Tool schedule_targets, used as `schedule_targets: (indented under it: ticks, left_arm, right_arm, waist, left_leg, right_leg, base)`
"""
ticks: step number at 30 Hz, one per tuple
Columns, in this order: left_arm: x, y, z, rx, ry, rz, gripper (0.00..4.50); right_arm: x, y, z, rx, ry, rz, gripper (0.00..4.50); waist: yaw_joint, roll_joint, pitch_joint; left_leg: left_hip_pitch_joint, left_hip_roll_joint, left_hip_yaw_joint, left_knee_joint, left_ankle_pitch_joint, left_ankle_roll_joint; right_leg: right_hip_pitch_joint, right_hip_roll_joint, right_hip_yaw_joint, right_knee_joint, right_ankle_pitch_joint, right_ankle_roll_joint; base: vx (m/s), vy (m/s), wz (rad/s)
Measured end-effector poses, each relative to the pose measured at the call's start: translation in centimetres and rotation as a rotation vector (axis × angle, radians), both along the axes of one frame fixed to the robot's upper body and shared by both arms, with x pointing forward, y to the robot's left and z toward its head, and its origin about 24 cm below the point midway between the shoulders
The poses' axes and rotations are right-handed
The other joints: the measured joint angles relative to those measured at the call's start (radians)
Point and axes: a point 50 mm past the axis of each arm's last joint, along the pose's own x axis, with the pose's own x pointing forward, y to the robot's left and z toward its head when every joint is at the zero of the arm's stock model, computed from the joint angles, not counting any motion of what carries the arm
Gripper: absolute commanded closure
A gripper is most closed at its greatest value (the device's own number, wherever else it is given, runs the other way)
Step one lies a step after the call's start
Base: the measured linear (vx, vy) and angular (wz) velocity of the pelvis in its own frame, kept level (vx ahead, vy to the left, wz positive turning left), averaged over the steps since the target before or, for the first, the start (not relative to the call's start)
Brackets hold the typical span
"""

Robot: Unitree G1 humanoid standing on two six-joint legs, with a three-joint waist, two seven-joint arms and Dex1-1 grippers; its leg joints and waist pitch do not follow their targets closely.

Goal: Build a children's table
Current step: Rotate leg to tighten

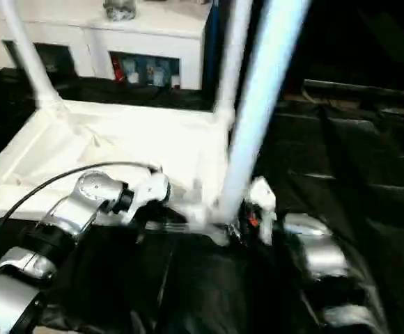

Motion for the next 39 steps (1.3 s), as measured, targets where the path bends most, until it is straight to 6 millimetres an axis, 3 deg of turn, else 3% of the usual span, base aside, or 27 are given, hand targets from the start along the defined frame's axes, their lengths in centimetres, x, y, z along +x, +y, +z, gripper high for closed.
schedule_targets:
  ticks: [5, 10, 11, 14, 19, 30, 31, 34, 39]
  left_arm:
    - [0.3, -1.3, -0.4, -0.023, -0.020, 0.094, 4.50]
    - [0.8, -2.5, -0.3, -0.027, -0.059, 0.176, 4.50]
    - [0.8, -2.6, -0.3, -0.030, -0.060, 0.180, 4.50]
    - [0.8, -2.6, -0.2, -0.034, -0.057, 0.171, 4.50]
    - [0.7, -2.7, -0.1, -0.038, -0.058, 0.147, 4.50]
    - [0.7, -2.4, 0.2, -0.028, -0.066, 0.113, 4.50]
    - [0.7, -2.3, 0.2, -0.026, -0.067, 0.113, 4.23]
    - [0.7, -2.0, 0.2, -0.017, -0.071, 0.107, 3.96]
    - [0.6, -1.9, 0.5, -0.009, -0.081, 0.079, 3.82]
  right_arm:
    - [1.4, 0.4, -0.2, 0.013, -0.002, -0.218, 1.91]
    - [2.6, 1.1, -0.1, 0.016, -0.017, -0.398, 1.91]
    - [2.6, 1.1, -0.1, 0.017, -0.028, -0.403, 1.91]
    - [2.5, 1.1, -0.1, 0.020, -0.036, -0.400, 1.18]
    - [2.5, 1.0, 0.1, 0.010, -0.047, -0.374, 0.84]
    - [1.8, 0.1, 0.4, -0.009, -0.070, -0.312, 0.84]
    - [1.8, 0.1, 0.4, -0.010, -0.070, -0.308, 0.79]
    - [1.8, 0.1, 0.4, -0.010, -0.071, -0.299, 0.77]
    - [1.8, 0.4, 0.5, -0.010, -0.075, -0.282, 0.77]
  waist:
    - [-0.029, 0.001, 0.000]
    - [-0.033, 0.001, 0.000]
    - [-0.033, 0.002, 0.000]
    - [-0.032, 0.004, -0.001]
    - [-0.031, 0.004, -0.001]
    - [-0.028, 0.007, 0.001]
    - [-0.028, 0.007, 0.001]
    - [-0.029, 0.007, 0.001]
    - [-0.031, 0.007, 0.001]
  left_leg:
    - [-0.001, -0.001, 0.000, 0.000, 0.000, 0.000]
    - [-0.001, 0.000, 0.000, 0.000, 0.000, 0.000]
    - [-0.001, 0.000, 0.000, -0.001, 0.000, 0.000]
    - [-0.001, 0.000, 0.000, -0.001, 0.000, 0.000]
    - [-0.003, 0.000, 0.000, -0.001, 0.000, 0.000]
    - [-0.004, 0.000, 0.000, -0.002, 0.000, 0.000]
    - [-0.004, 0.000, 0.000, -0.002, 0.000, 0.000]
    - [-0.004, 0.000, 0.000, -0.002, 0.000, 0.000]
    - [-0.004, 0.000, 0.000, -0.003, 0.000, 0.000]
  right_leg:
    - [0.000, 0.000, 0.000, -0.004, 0.001, -0.001]
    - [0.000, 0.000, 0.000, -0.004, 0.006, -0.006]
    - [-0.001, 0.000, 0.000, -0.004, 0.008, -0.008]
    - [-0.001, 0.000, 0.000, -0.003, 0.008, -0.008]
    - [-0.002, 0.000, 0.000, -0.004, 0.007, -0.007]
    - [-0.003, 0.000, 0.000, -0.004, 0.006, -0.006]
    - [-0.003, 0.000, 0.000, -0.004, 0.006, -0.006]
    - [-0.003, 0.000, 0.000, -0.004, 0.006, -0.006]
    - [-0.003, 0.000, 0.000, -0.005, 0.006, -0.006]
  base:
    - [0.000, 0.000, 0.00]
    - [0.000, 0.000, 0.00]
    - [0.000, 0.000, 0.00]
    - [0.019, -0.002, 0.00]
    - [0.000, 0.000, 0.00]
    - [0.000, 0.000, 0.00]
    - [0.000, 0.000, 0.00]
    - [0.000, 0.000, 0.00]
    - [0.000, 0.000, 0.00]
